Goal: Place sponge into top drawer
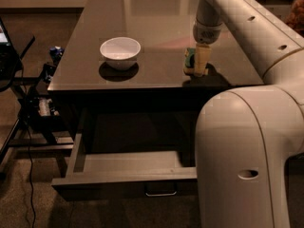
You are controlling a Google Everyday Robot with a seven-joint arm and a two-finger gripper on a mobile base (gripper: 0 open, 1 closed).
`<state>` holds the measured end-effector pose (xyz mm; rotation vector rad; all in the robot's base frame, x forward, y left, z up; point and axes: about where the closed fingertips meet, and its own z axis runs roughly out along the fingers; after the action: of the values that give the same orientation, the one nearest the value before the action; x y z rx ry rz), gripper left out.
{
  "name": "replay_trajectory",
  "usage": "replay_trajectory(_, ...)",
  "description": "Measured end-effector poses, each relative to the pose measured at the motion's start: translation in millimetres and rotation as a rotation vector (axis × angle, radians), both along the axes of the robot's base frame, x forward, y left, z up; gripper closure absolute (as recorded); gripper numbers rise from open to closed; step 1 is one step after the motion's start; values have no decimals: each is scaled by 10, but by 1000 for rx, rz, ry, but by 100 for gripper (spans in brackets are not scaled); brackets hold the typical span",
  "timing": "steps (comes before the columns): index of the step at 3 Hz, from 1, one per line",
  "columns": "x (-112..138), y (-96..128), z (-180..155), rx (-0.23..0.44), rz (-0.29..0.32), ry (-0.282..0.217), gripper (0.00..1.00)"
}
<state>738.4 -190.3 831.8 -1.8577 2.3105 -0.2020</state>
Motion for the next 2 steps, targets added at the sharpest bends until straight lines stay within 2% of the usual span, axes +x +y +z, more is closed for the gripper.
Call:
replay_trajectory(1, 0, 0, 0, 0, 0, 0, 100)
replay_trajectory(2, 0, 0, 0, 0, 0, 0, 100)
